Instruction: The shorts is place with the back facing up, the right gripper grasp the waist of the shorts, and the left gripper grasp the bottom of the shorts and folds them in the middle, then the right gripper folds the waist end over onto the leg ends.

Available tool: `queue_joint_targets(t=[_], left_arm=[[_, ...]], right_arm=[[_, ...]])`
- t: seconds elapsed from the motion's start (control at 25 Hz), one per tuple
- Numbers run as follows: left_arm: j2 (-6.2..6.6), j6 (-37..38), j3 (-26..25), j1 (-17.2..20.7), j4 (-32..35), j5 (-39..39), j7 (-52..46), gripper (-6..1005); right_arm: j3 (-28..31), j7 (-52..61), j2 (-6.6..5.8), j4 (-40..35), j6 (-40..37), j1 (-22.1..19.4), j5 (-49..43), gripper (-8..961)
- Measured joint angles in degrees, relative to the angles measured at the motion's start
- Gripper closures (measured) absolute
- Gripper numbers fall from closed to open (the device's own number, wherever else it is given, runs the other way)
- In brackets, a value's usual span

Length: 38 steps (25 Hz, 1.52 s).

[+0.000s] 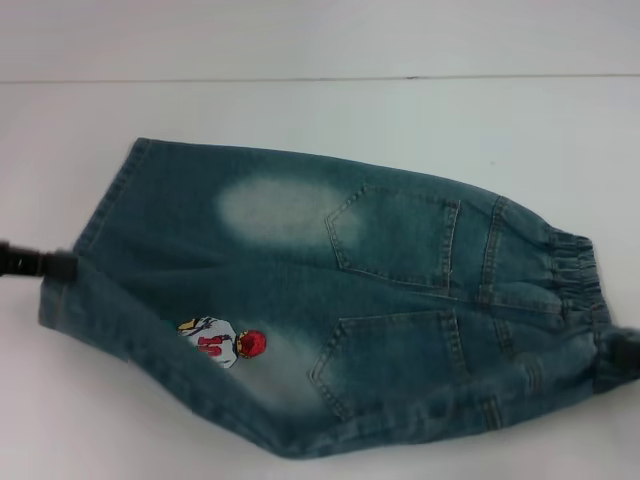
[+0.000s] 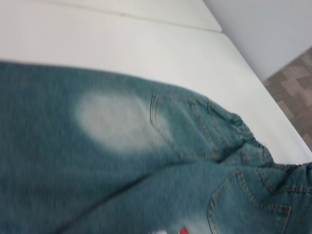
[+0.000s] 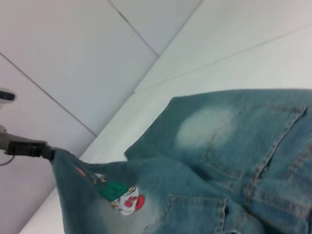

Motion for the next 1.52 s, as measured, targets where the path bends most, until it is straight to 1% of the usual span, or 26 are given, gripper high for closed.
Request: queue_joint_targets(t=[0.32, 0.52, 0.68, 0.72, 0.76, 0.88, 1.04, 1.08, 1.16, 1.28, 1.4, 1.48, 1.52], left_arm=[[0.34, -4.4, 0.0, -5.3, -1.6, -1.5, -1.3, 930], [-0.15, -8.6, 1.0, -8.3, -3.1, -3.7, -2.1, 930], [-1.22, -12.7, 1.4, -10.7, -3.8, -4.0, -2.8, 930], [-1.22, -12.7, 1.4, -10.7, -3.8, -4.0, -2.8, 930], [-2.08, -15.0, 1.5, -12.0, -3.8, -4.5, -3.1, 930], [-2.71, -17.6, 1.5, -13.1, -3.8, -5.5, -3.4, 931], [-4.09, -23.9, 1.7, -14.3, -4.0, -7.8, -4.3, 931], [-4.28, -24.6, 1.8, -14.4, -4.1, -8.0, -4.4, 931], [-4.85, -28.0, 3.2, -14.8, -5.2, -8.4, -4.4, 932], [-5.09, -31.6, 5.9, -15.0, -7.6, -8.4, -4.4, 932], [-5.44, -33.8, 7.8, -15.1, -9.2, -8.4, -4.4, 933], [-6.15, -34.5, 9.0, -14.8, -9.2, -8.4, -4.4, 934], [-6.76, -35.1, 10.1, -14.4, -9.1, -8.2, -4.6, 934]], right_arm=[[0.3, 5.0, -0.35, -6.2, 0.9, 4.7, 0.0, 898], [0.1, 7.4, -0.75, -8.7, 3.6, 7.5, 0.0, 897], [-0.2, 8.6, -0.88, -10.1, 6.6, 9.0, 0.0, 898], [-0.2, 8.9, -0.93, -10.2, 7.5, 9.4, 0.0, 898], [-0.3, 9.2, -1.03, -10.3, 8.6, 9.7, 0.0, 898], [-0.1, 9.6, -1.27, -10.7, 11.6, 10.7, 0.0, 898], [-0.4, 11.1, -1.23, -12.5, 17.3, 11.7, 0.6, 897], [-0.5, 11.3, -1.22, -12.6, 18.8, 12.0, 0.7, 897], [-0.6, 11.5, -1.18, -12.7, 22.0, 12.6, 0.9, 897], [-1.7, 12.1, -0.91, -12.5, 27.0, 13.3, 0.9, 896], [-4.4, 13.1, -0.46, -11.8, 32.9, 14.0, 0.7, 896], [-6.0, 13.2, -0.09, -11.2, 35.4, 14.2, 0.7, 896], [-6.5, 13.2, 0.1, -11.0, 36.2, 14.3, 0.7, 896]])
